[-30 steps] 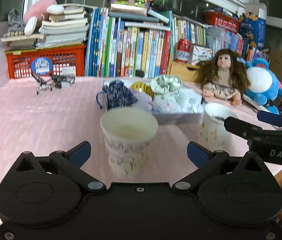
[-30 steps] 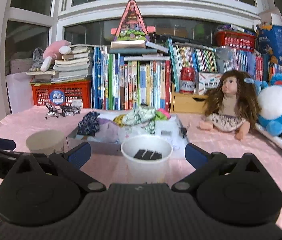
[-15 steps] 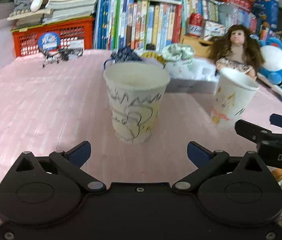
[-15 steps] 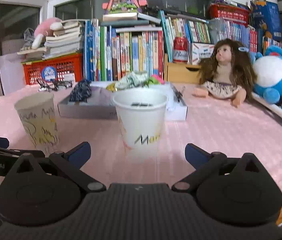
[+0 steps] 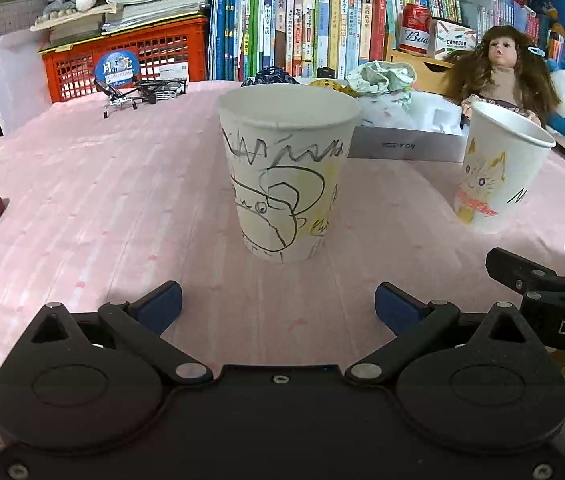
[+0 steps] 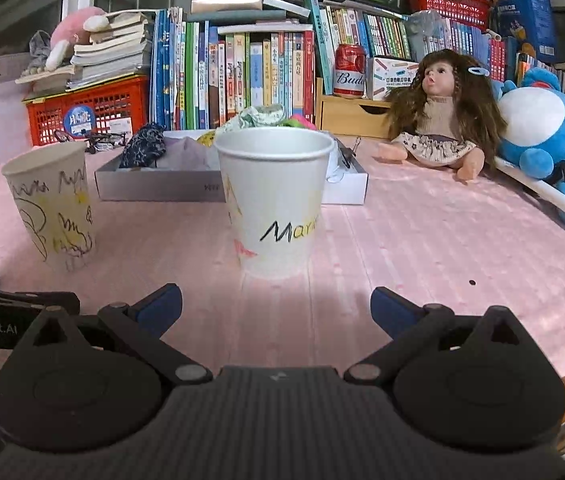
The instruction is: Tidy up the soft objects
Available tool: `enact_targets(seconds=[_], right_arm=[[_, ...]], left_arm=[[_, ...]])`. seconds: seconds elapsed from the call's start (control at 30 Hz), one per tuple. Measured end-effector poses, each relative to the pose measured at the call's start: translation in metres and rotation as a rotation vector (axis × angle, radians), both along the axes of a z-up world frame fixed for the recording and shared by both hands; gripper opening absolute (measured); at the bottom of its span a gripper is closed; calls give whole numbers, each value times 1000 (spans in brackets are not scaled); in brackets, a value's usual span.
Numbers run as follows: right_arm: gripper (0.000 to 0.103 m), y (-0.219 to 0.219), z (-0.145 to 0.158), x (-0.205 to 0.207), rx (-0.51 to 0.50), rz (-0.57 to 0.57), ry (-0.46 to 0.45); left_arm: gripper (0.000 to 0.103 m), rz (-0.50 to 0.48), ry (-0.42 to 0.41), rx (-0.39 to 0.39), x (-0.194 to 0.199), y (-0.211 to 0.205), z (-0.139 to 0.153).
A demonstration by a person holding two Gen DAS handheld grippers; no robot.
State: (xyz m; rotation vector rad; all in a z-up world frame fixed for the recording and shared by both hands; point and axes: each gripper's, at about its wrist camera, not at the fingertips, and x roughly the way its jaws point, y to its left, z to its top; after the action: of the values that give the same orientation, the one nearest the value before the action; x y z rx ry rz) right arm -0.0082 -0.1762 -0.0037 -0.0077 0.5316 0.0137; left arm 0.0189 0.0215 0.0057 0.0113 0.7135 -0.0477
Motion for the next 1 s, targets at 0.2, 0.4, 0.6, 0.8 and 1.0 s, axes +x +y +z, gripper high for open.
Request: enact_targets(seconds=[0.2, 0.4, 0.6, 0.8, 1.0], right_arm=[[103, 0, -6, 4, -2, -11, 40], [103, 1, -9, 5, 4, -17, 52], [103, 2, -10, 7, 3, -15, 61], [103, 2, -10, 9, 6, -3, 76], [103, 3, -9, 10, 8, -1, 82]], left_arm=[[103, 12, -7, 2, 1, -2, -1], [103, 12, -6, 2, 1, -2, -1], [103, 12, -1, -2, 2, -1, -2], [103, 17, 6, -1, 3, -1, -1], [103, 18, 14, 2, 4, -1, 0]])
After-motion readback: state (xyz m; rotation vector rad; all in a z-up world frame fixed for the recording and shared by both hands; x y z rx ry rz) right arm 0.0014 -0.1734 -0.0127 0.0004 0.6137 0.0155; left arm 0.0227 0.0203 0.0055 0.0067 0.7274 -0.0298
